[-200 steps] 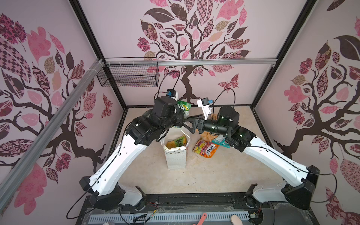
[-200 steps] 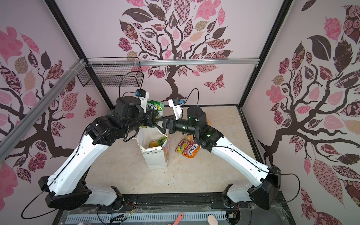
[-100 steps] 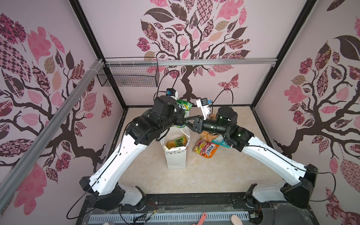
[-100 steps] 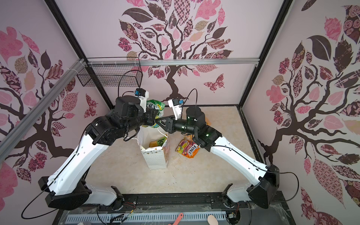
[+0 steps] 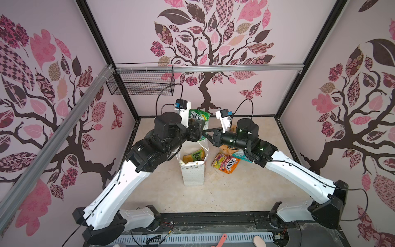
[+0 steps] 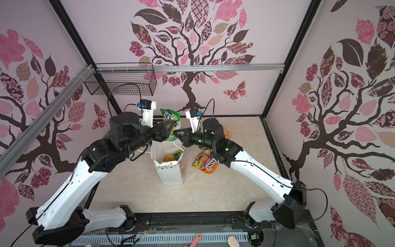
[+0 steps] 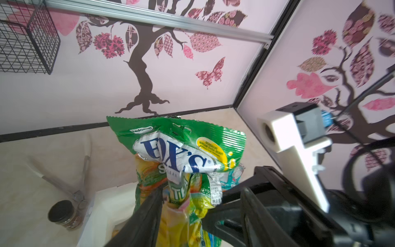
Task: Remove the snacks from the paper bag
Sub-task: 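Grasp the raised Spring Tea pack with the right gripper from the left gripper, then carry the Spring Tea pack with the right gripper beside the FOX'S fruits pack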
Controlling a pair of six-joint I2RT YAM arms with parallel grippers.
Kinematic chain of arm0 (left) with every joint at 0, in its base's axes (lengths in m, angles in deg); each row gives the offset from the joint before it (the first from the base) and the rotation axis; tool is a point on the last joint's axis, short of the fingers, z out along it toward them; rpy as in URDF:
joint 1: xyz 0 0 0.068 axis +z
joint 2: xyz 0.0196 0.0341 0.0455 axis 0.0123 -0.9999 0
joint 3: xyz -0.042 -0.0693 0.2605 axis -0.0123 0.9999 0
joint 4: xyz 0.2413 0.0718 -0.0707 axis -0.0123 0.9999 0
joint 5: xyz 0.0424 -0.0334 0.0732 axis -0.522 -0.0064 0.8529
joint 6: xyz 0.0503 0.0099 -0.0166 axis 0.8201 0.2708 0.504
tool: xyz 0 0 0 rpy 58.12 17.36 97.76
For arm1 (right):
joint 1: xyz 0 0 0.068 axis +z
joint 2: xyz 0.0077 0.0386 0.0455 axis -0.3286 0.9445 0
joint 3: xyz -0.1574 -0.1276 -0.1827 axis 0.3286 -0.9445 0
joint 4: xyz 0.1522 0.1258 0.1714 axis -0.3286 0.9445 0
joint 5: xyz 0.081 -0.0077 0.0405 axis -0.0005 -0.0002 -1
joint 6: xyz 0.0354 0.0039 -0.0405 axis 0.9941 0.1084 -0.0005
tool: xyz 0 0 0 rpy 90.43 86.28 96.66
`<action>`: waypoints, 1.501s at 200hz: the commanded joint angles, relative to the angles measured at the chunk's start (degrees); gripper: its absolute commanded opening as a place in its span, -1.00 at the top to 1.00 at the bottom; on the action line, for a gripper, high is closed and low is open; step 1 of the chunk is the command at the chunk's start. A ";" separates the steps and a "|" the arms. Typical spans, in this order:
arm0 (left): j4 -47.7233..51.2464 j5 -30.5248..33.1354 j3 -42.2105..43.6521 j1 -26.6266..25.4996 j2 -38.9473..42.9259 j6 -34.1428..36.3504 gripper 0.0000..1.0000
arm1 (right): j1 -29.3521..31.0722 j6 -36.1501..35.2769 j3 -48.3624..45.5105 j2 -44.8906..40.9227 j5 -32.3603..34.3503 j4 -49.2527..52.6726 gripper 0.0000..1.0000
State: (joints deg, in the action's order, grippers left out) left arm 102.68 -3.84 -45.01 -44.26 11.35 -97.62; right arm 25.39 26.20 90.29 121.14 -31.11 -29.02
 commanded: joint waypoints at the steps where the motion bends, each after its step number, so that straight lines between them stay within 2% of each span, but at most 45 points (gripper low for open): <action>1: -7.78 -2.16 2.92 -0.19 3.54 3.12 -0.34 | 0.35 -1.45 2.56 -3.24 0.65 -1.77 1.00; 30: -7.78 -2.41 3.59 -0.13 5.37 4.61 -0.56 | 0.26 -2.77 4.06 -3.68 2.25 -0.89 1.00; 64: -5.98 -6.75 4.71 -0.13 6.85 8.19 -0.81 | -0.84 -3.99 6.51 -4.12 3.31 1.03 1.00; 129: -3.00 -9.81 8.72 -0.13 9.10 10.48 -0.88 | -7.92 -1.66 7.51 -6.99 0.05 1.93 1.00; 153: -1.46 -13.44 9.39 -0.15 9.02 12.12 -0.95 | -8.43 -2.96 7.21 -8.83 1.83 3.87 1.00; 173: -0.30 -19.09 10.46 -0.13 8.95 15.01 -0.97 | -8.90 -3.52 5.83 -10.66 3.46 5.50 1.00; 206: 5.51 -19.23 8.35 -0.18 7.10 17.44 -0.97 | -11.77 -2.98 0.04 -14.96 5.41 8.15 1.00; 252: 3.31 -16.58 10.73 -0.13 8.83 17.84 -0.97 | -17.66 -1.24 -11.77 -22.86 5.59 11.35 1.00; 300: 4.14 -11.78 11.38 -0.13 8.93 18.23 -0.97 | -18.17 3.06 -27.63 -32.30 11.65 12.35 1.00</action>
State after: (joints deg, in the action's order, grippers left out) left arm 106.78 -18.44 -35.37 -44.26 19.48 -80.31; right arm 7.36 26.29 67.50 93.84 -23.48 -15.97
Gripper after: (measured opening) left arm 0.986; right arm 0.107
